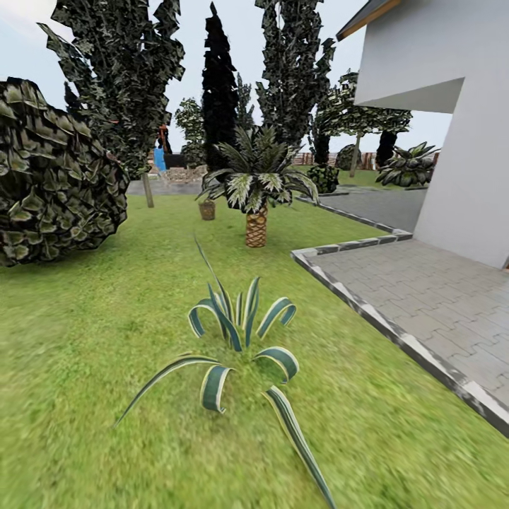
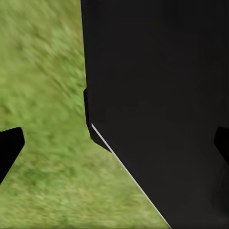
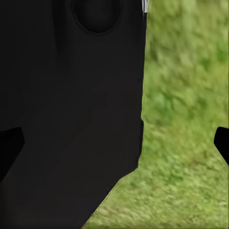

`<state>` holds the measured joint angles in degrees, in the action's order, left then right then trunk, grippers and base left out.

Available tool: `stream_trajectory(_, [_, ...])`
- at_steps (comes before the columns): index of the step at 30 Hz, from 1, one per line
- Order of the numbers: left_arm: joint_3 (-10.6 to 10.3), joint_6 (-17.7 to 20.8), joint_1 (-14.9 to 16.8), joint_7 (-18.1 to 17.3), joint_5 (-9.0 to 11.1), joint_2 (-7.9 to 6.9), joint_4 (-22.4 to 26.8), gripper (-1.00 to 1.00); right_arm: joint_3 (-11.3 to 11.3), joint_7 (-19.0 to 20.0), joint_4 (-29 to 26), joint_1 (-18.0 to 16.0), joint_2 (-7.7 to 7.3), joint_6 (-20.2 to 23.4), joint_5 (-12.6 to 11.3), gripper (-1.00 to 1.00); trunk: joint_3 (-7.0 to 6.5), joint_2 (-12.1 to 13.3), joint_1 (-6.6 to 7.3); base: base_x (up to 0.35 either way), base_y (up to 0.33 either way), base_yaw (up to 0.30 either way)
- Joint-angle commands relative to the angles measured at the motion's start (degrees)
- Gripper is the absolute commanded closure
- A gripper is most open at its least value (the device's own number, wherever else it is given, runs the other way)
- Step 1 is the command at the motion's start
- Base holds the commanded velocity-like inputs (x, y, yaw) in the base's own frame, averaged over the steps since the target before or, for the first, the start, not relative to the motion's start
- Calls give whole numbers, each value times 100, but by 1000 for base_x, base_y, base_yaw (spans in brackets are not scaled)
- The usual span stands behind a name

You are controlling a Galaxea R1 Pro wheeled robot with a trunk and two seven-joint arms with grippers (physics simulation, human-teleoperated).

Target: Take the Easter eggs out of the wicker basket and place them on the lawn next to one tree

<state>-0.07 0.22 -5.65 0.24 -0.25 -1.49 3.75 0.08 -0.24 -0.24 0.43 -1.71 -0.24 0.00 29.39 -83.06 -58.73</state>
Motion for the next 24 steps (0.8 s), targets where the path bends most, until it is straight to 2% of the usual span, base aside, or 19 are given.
stream_trajectory(1, [-1, 3, -3, 2, -2, 0, 11, -100, 1, -2, -3, 1, 1, -2, 0, -100, 3, -2, 0, 0, 331, 0])
stream_trajectory(9, [-1, -1, -4, 2, -10, 7, 13, -100, 11, -2, -3, 3, 3, -6, 6, -100, 3, -2, 0, 40, 250, -24])
stream_trajectory(14, [-1, -4, -5, 2, -11, 9, 16, -100, 8, -2, -3, 2, 4, -7, 2, -100, 10, -2, 0, 104, 42, -198])
stream_trajectory(24, [7, -25, -2, 11, 25, 5, 17, -100, 1, -2, -3, 1, 3, -3, 4, -100, 11, -2, 0, 10, 2, -20])
